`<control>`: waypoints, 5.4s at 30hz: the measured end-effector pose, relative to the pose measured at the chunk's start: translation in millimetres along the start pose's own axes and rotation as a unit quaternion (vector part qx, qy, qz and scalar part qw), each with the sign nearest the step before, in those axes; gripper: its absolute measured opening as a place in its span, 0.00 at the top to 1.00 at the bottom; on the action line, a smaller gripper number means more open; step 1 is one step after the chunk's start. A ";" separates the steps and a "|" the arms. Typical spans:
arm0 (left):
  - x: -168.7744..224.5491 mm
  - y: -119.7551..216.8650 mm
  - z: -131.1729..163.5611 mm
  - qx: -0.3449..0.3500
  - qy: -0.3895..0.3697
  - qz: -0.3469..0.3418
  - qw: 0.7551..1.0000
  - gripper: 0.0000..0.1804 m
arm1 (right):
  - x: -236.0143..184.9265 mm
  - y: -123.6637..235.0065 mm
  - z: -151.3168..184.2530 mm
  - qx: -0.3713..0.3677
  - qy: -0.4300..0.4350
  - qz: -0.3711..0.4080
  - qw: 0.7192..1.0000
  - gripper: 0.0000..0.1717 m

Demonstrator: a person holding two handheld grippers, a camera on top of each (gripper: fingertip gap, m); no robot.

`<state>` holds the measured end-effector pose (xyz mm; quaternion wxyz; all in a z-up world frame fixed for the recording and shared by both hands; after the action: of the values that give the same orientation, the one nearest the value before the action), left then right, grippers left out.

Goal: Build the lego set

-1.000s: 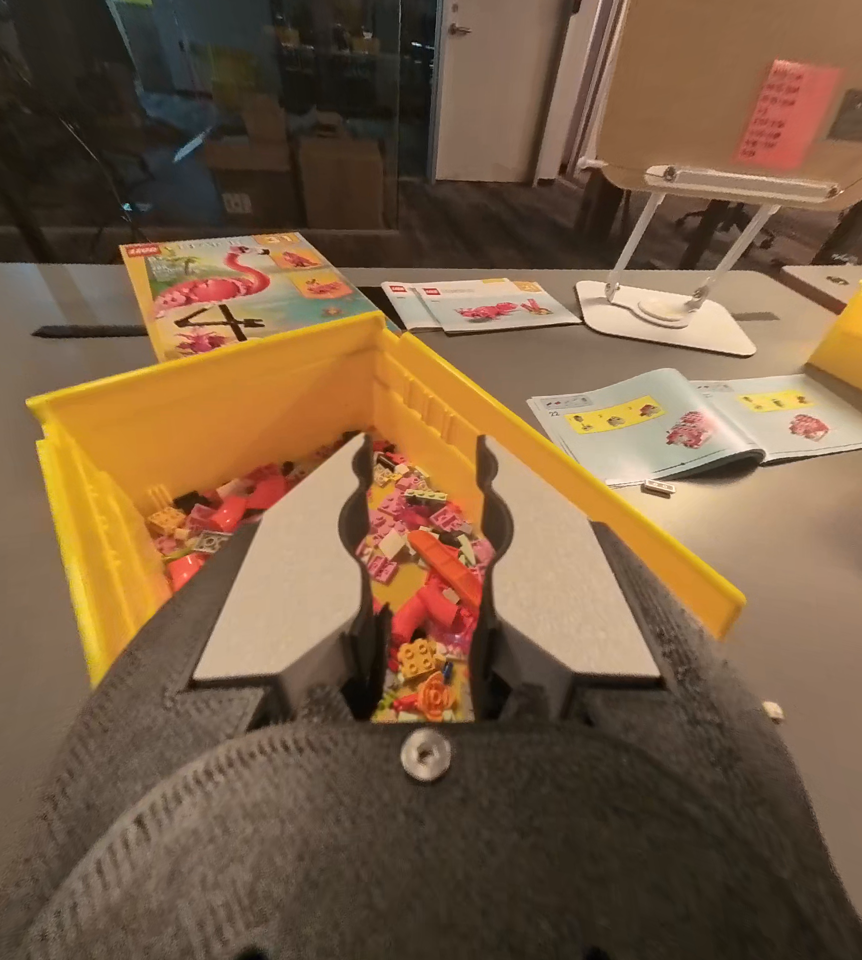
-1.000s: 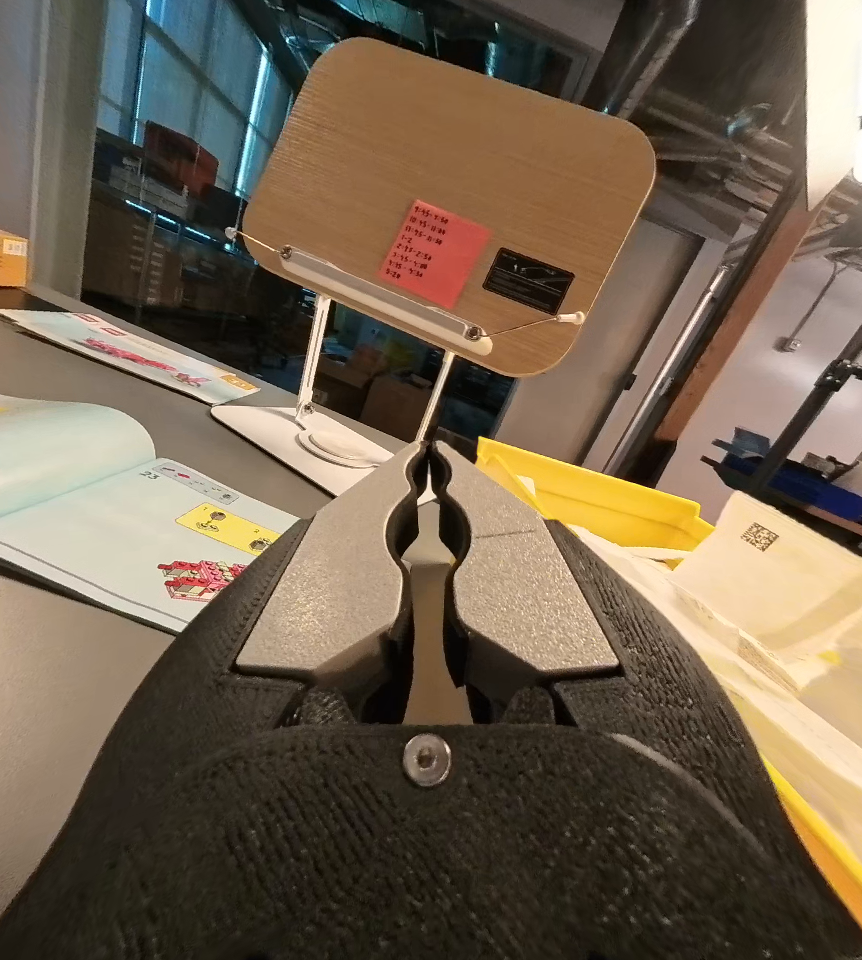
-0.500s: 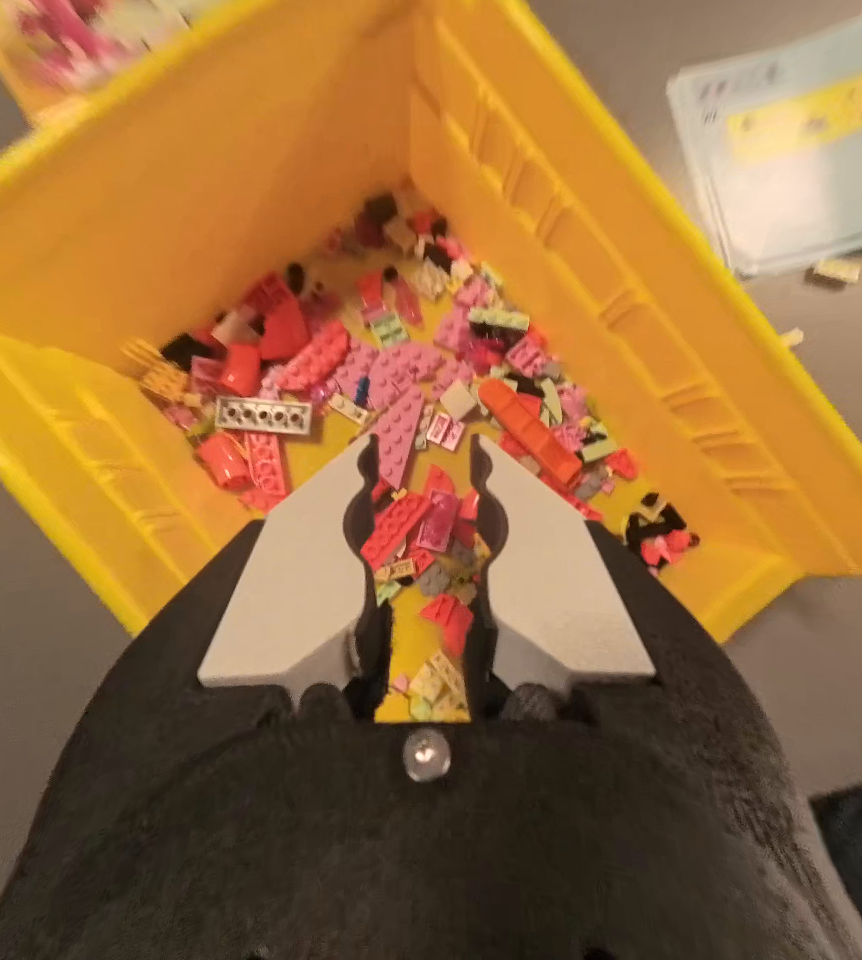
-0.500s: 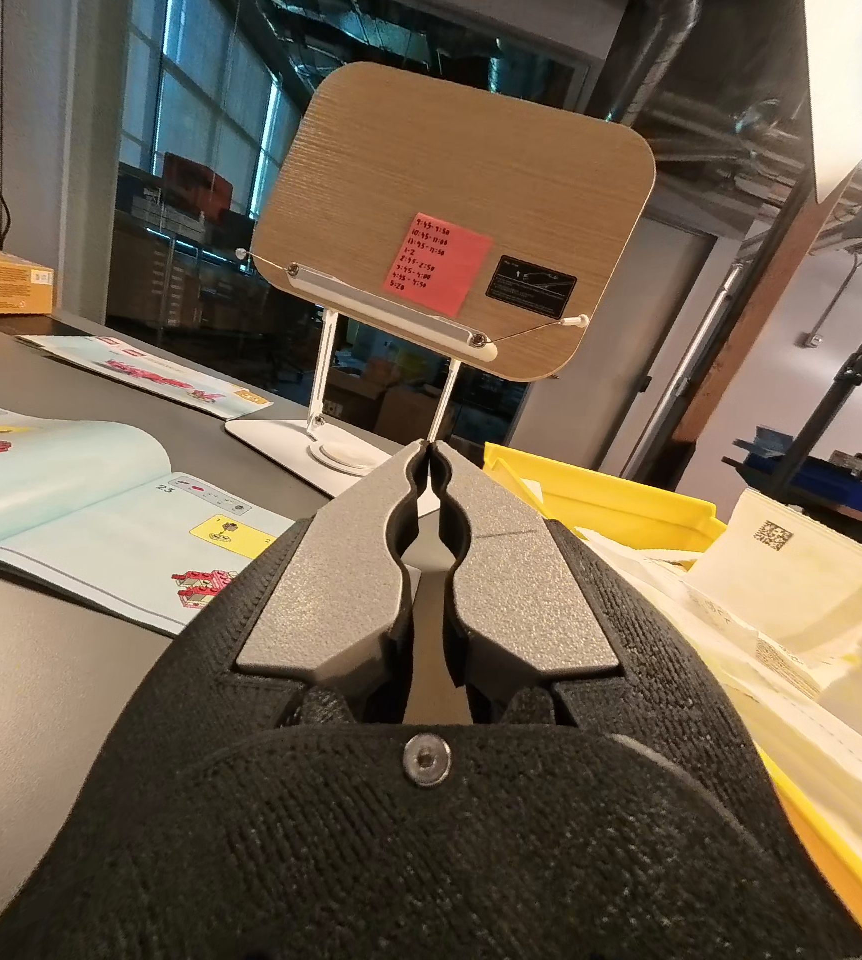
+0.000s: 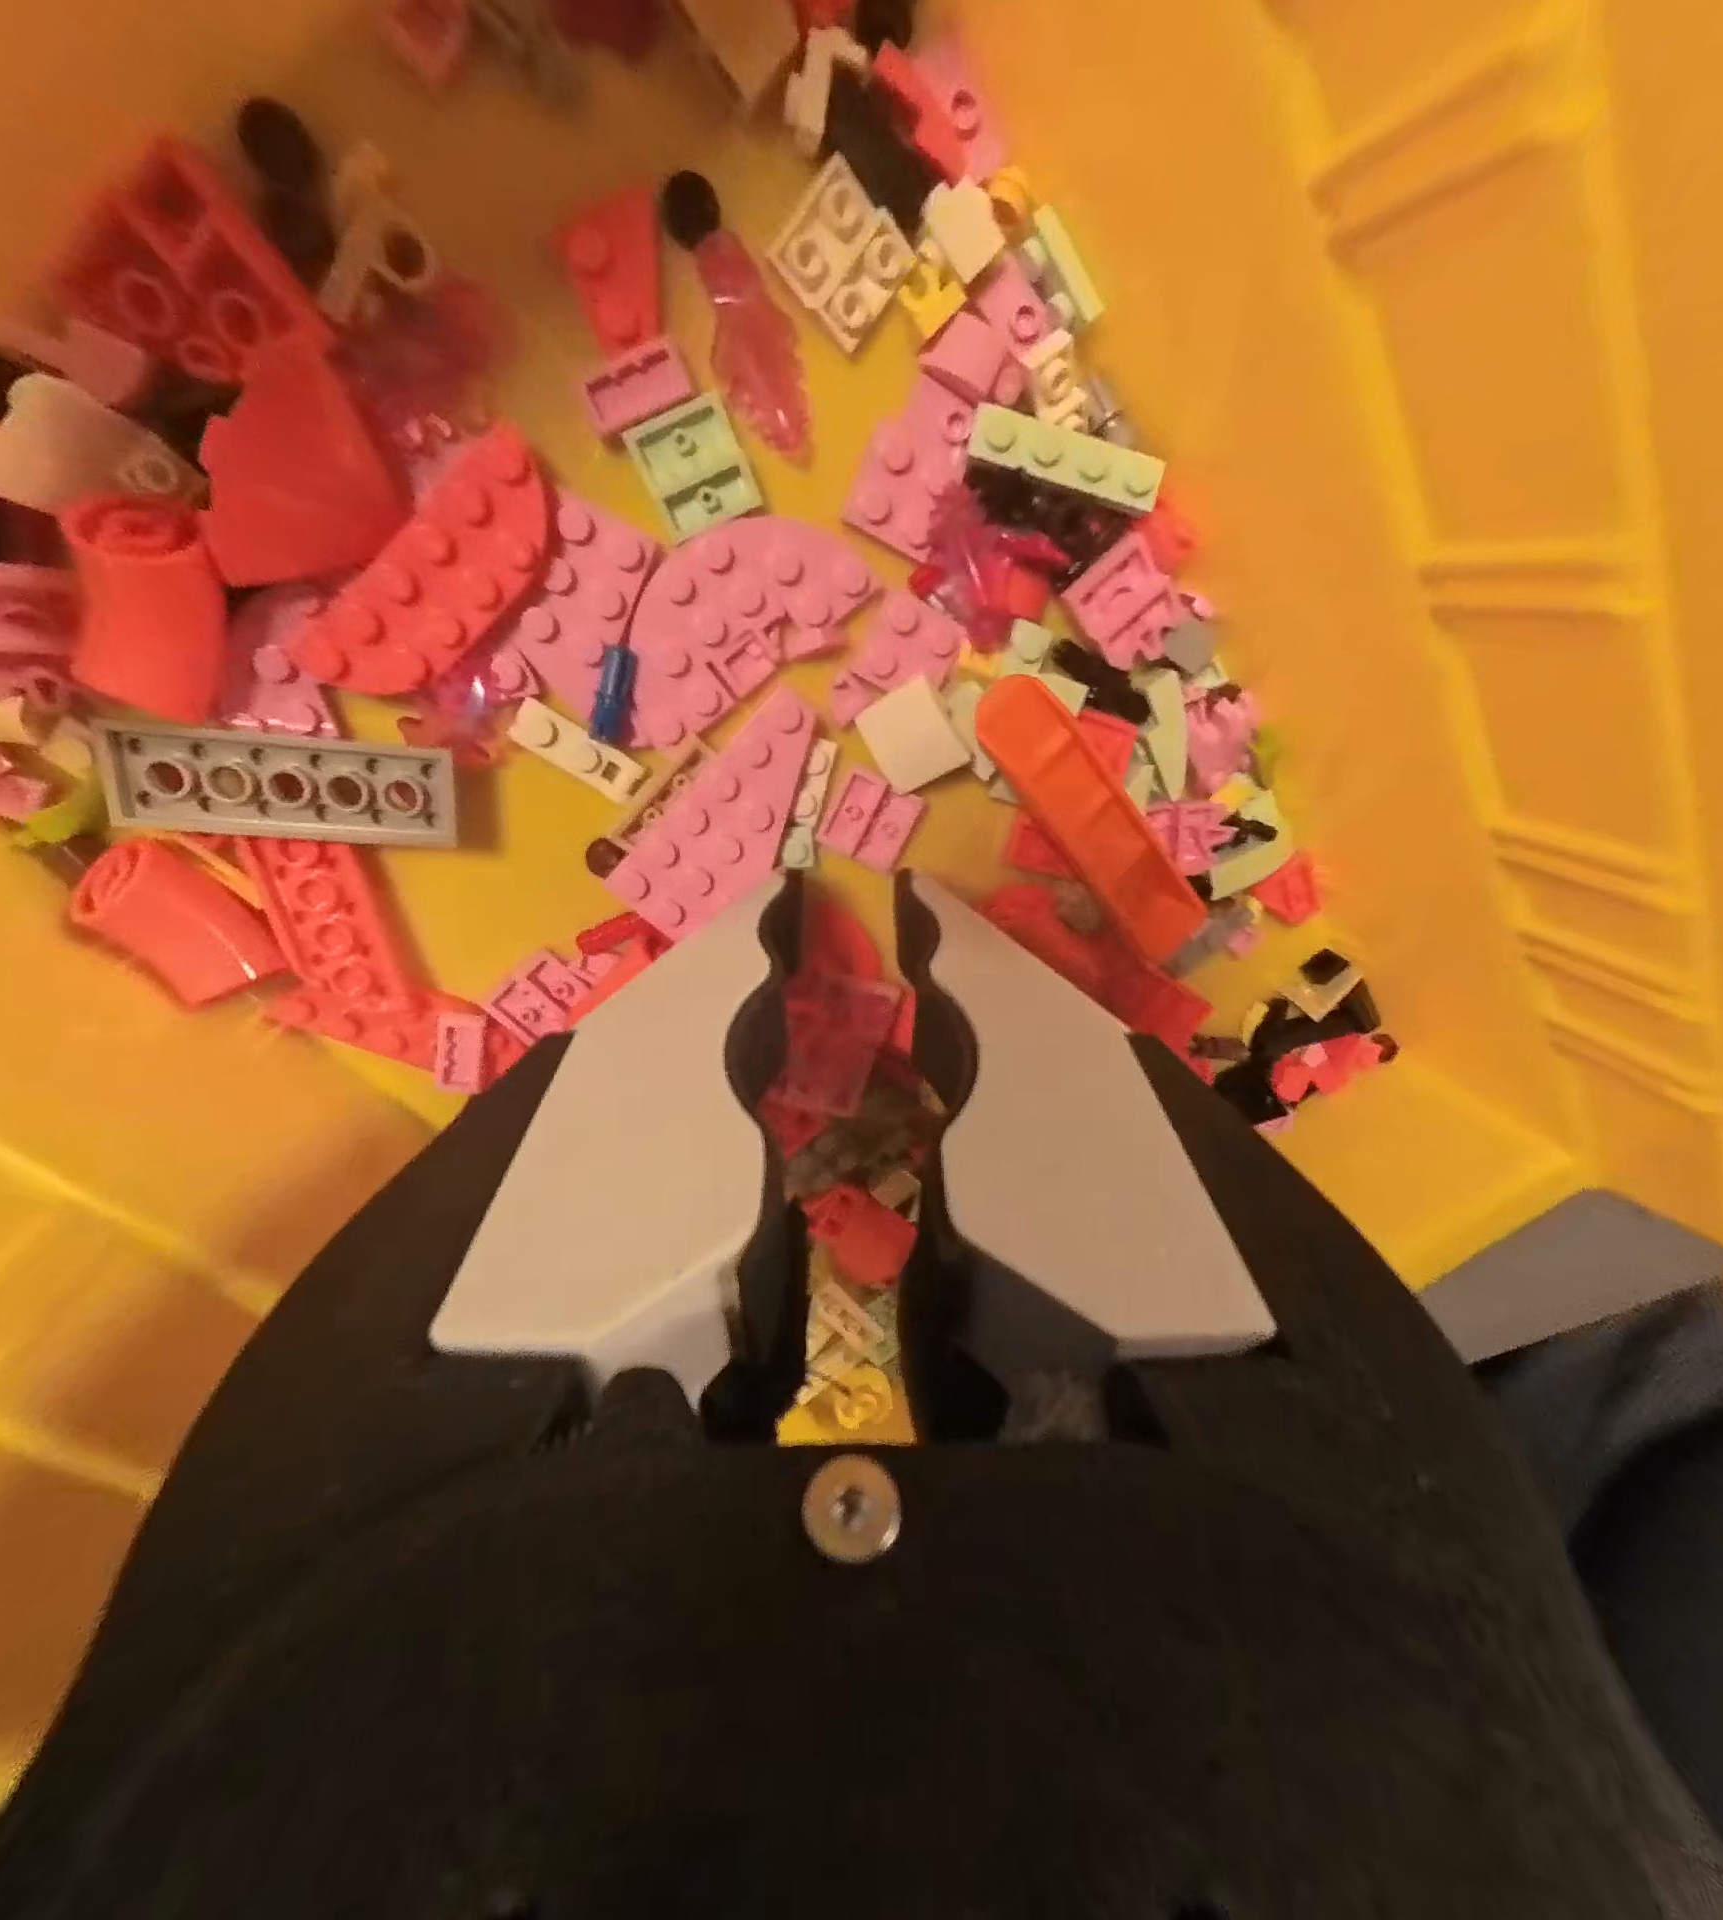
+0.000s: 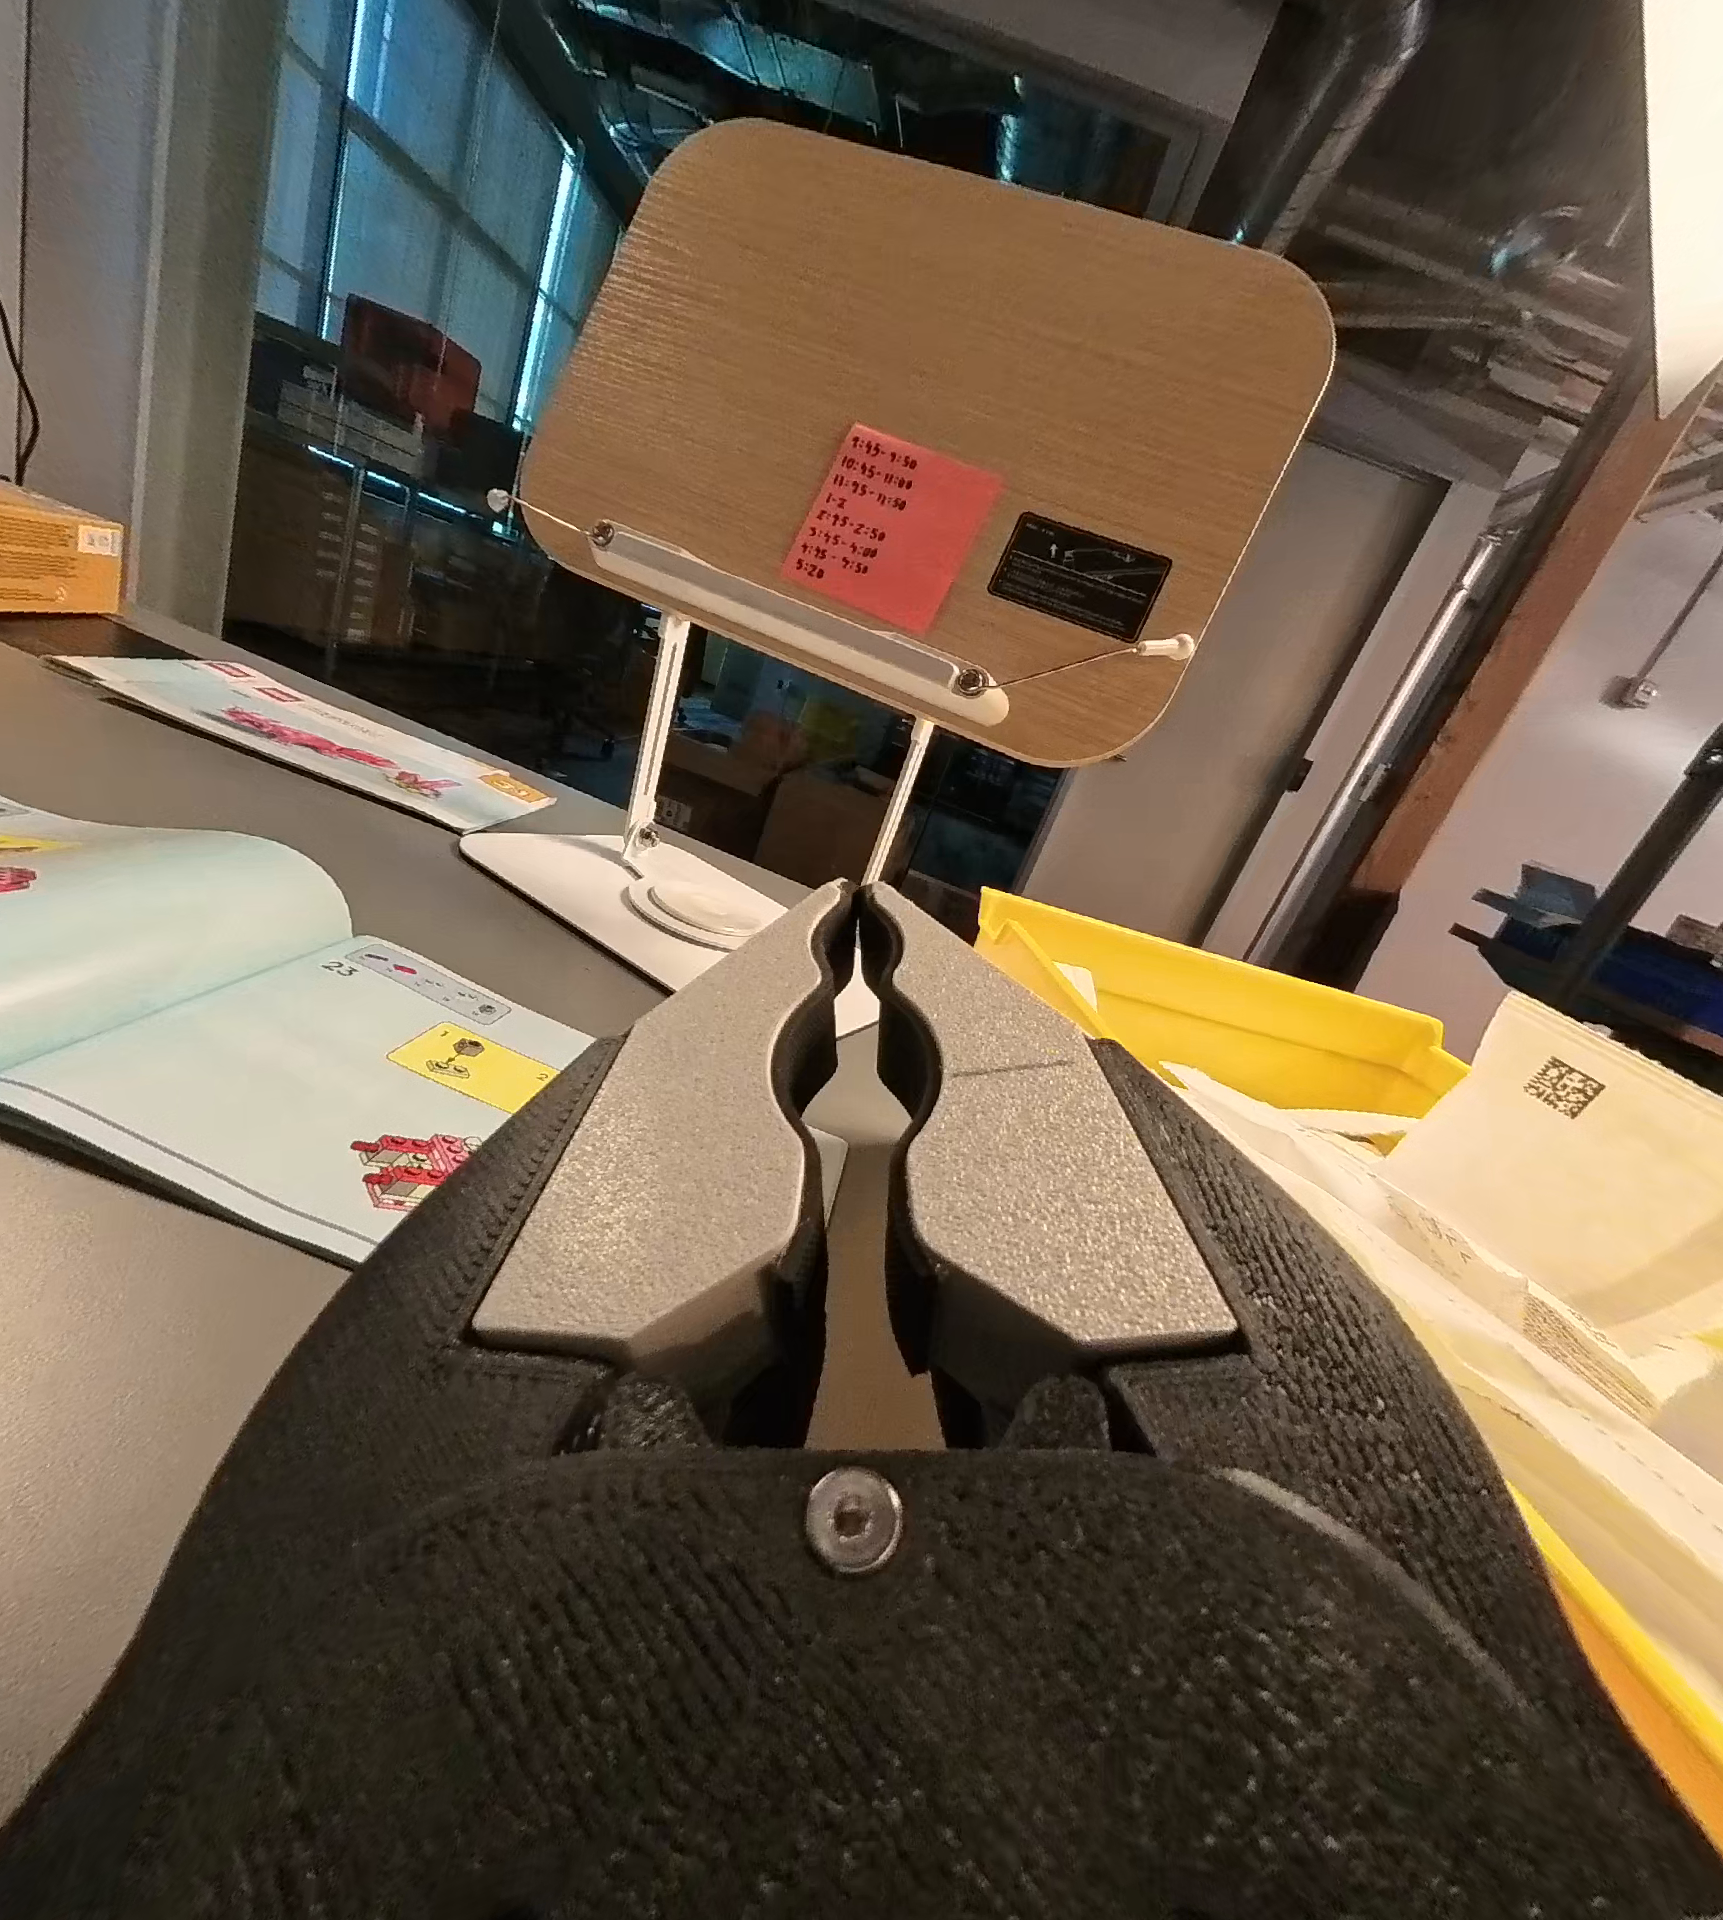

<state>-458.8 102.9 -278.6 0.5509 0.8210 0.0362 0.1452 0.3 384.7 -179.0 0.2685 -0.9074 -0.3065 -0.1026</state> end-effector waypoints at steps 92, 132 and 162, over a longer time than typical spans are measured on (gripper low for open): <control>24.7 74.1 4.7 0.100 -0.038 -0.017 0.994 0.88 | -12.1 -2.6 -2.0 0.008 -0.008 -0.036 0.999 1.00; 4.3 40.7 -68.1 0.202 0.008 0.044 0.978 0.66 | -12.6 -3.1 -1.3 0.006 -0.004 -0.039 0.999 1.00; -21.7 -43.1 -119.8 0.211 -0.004 -0.033 0.977 0.91 | -16.3 -3.5 -1.4 0.006 0.002 -0.048 0.999 1.00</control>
<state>-508.6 222.0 -280.3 0.3699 0.9177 0.0913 0.1126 -14.8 378.2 -182.1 0.2690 -0.8900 -0.3495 -0.1154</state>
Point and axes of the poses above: each gripper's, where its closed fingertips meet, y back along the fingers, z out of its underside, x = y × z across the jaws, the point moved 1 cm from there along y, back along the fingers, and after that the axes turned 13 degrees about x, right-handed, at the moved point
